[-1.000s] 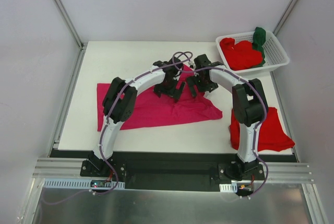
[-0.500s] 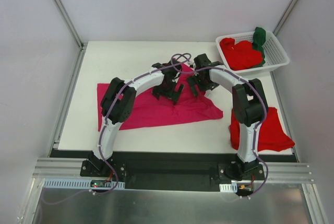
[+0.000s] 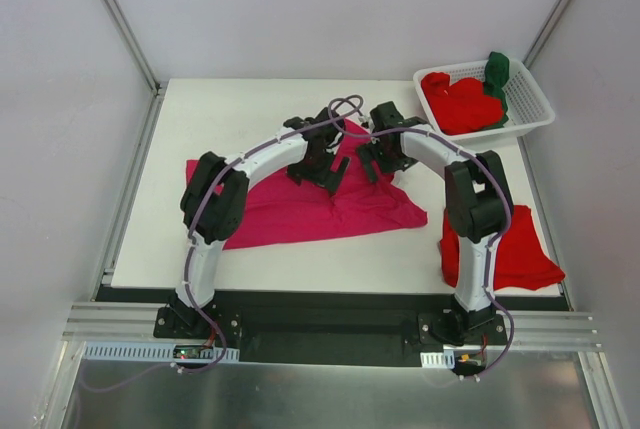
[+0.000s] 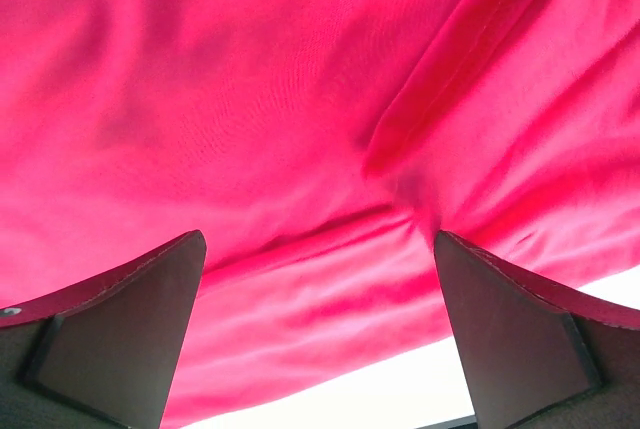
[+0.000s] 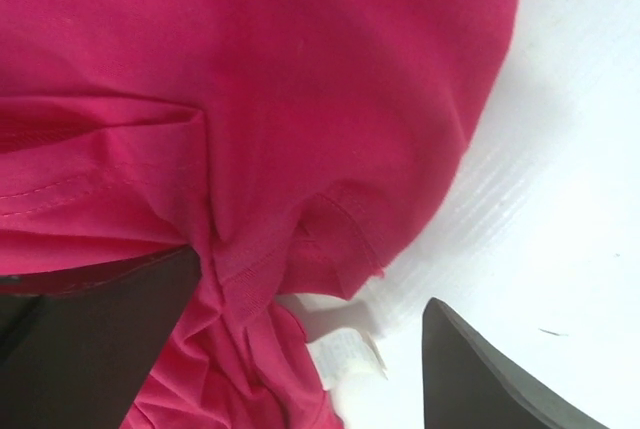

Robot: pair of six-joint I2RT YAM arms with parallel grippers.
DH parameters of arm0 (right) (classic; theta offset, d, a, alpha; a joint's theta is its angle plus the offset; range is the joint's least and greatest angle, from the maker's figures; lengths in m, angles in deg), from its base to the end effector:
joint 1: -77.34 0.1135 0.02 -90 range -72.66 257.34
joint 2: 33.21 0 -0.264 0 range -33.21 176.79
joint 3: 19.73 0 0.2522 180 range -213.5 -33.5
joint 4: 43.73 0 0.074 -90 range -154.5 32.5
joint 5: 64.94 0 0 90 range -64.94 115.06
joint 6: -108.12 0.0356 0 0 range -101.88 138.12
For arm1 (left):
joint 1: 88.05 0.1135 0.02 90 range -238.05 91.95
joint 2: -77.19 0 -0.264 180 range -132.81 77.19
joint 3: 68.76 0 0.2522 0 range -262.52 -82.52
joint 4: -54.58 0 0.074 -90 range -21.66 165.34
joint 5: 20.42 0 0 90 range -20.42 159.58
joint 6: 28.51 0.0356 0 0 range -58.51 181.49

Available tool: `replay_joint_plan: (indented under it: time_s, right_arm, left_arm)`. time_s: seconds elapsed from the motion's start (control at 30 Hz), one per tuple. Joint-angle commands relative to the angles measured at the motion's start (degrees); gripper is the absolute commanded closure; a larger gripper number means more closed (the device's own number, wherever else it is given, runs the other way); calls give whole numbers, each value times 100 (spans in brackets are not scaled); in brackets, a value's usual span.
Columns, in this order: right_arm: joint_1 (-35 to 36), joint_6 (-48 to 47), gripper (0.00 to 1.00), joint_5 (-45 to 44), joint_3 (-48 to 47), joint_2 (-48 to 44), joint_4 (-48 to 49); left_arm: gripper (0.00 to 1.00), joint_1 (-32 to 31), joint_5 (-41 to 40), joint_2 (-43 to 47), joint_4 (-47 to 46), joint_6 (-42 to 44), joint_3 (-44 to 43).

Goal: Fold and stack the t-shirts

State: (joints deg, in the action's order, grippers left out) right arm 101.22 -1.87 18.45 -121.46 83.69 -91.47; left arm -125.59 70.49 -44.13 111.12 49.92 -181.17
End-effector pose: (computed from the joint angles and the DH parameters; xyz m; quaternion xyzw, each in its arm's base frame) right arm 0.3973 0.1714 0.1856 -0.3500 0.9054 -0.0481 0.2356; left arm 0.3580 -0.2758 0.2003 0.2212 0.9517 -0.0954 0.1901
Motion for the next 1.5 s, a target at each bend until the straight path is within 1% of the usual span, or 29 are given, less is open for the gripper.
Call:
replay_joint_plan:
  time_s: [0.0,0.13,0.2,0.37,0.47,0.57,0.73,0.83,0.87,0.9,1.07,1.1,1.2,1.3,1.47]
  right_arm:
    - [29,144,4,-60,-151,-133,49]
    - [20,109,4,-68,-203,-106,31]
    - [12,57,4,-138,-239,-97,58]
    - [3,-31,4,-209,-248,-106,58]
    - [12,-58,4,-226,-186,-115,49]
    - [-15,-110,4,-253,-116,-97,49]
    - [-85,-137,4,-279,-63,-62,58]
    - [-94,-146,4,-253,-28,-89,58]
    - [-85,-120,4,-227,-45,-89,58]
    - [-85,-102,4,-209,-54,-80,32]
    - [-59,-58,4,-139,-116,-10,-21]
    - [-67,-58,4,-113,-133,-1,-30]
    - [-32,-58,4,-68,-168,34,-48]
    - [-41,-58,4,-33,-239,96,-100]
    - [-41,-14,4,72,-467,184,-232]
  left_arm:
    - [1,-166,-416,793,134,296,162]
    - [1,-324,-539,1127,125,567,521]
    - [1,-394,-618,1329,90,735,855]
    - [1,-526,-557,1874,11,1674,1759]
    - [1,-658,-495,2470,-147,2404,2120]
    - [1,-755,-372,2779,-191,3081,2201]
    - [1,-1027,-205,3000,-244,4187,2157]
    - [1,-1089,207,3088,-271,4609,2034]
    - [1,-1124,547,3088,-271,4707,1991]
    - [1,-1159,673,3079,-305,4900,1981]
    - [1,-1343,1622,3009,-411,5235,1964]
    - [1,-1344,1936,2983,-507,5322,1964]
    - [1,-1387,2412,2903,-657,5577,2008]
    - [1,-1449,2764,2798,-789,5771,2017]
    - [1,-1493,3099,2622,-895,5930,2096]
